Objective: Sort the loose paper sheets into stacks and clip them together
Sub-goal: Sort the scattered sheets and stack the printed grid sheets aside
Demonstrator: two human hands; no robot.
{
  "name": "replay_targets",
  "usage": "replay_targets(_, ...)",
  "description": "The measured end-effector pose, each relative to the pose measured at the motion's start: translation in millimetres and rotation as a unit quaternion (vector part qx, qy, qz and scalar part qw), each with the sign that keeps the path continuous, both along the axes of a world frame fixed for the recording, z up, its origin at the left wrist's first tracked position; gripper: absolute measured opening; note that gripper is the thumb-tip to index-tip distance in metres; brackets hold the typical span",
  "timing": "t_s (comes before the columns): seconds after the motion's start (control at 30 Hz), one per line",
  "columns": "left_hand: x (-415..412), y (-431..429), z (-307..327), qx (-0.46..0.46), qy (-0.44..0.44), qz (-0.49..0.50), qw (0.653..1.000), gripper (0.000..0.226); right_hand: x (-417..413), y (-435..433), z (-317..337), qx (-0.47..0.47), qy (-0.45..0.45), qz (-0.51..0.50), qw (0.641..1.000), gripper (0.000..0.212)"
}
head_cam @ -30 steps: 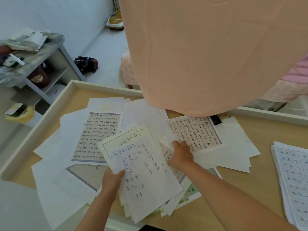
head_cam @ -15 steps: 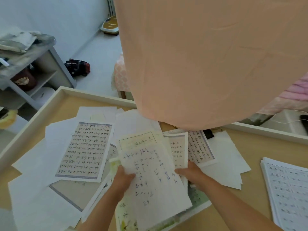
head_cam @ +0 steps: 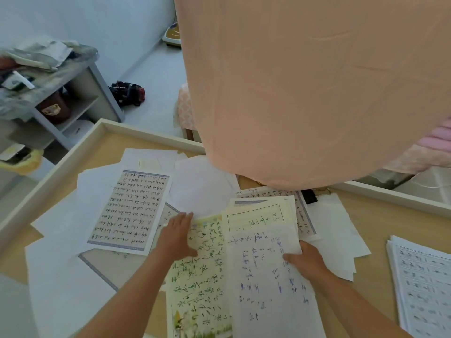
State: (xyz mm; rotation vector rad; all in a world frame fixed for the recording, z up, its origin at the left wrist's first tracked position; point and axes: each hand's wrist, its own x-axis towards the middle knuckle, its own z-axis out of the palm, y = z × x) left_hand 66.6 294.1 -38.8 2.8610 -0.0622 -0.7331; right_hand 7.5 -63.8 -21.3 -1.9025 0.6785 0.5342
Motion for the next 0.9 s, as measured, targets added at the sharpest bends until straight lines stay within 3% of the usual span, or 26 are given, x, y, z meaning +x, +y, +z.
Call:
replay_targets(0.07,11.8,1.7,3.1,0.043,-0.002,-0.018,0.999,0.117,-0.7,-4.7,1.3,0.034,0.012,0.012,0.999,0.033)
replay_targets(0.23,27.1,2.3,8.1,0.062,0.028,-0.052,0.996,0.066,2.7,-8.7,5.2,0.105,0.031,0.039,0.993,0.041)
replay_targets(0.33,29.3,2.8,12.5,-0.086,0.026,0.003,0.996,0.033,7.7,-4.4,9.3,0.121,0.034,0.061,0.99,0.043)
replay_targets(0.4,31.5,2.5,18.6,-0.207,0.043,0.061,0.975,0.01,12.4,2.9,12.0,0.114,0.027,0.072,0.991,0.042)
replay_targets(0.47,34.1,-0.1,26.2,-0.289,0.063,0.096,0.95,0.006,17.2,14.3,13.9,0.099,0.012,0.073,0.992,0.04)
replay_targets(0.57,36.5,-8.6,35.8,-0.336,0.083,0.119,0.931,0.01,23.3,34.4,17.8,0.086,-0.007,0.077,0.993,0.039)
replay_targets(0.73,32.9,-11.8,47.3,-0.424,0.074,0.209,0.878,0.018,24.6,48.0,13.0,0.078,0.003,0.073,0.994,0.059)
replay_targets(0.8,24.1,-6.7,41.2,-0.453,0.084,0.3,0.835,0.02,21.8,46.8,11.1,0.067,0.006,0.055,0.996,0.058)
replay_targets(0.9,4.9,-4.5,20.4,-0.497,0.186,0.401,0.746,0.039,14.2,40.4,5.4,0.038,0.017,0.027,0.999,0.045)
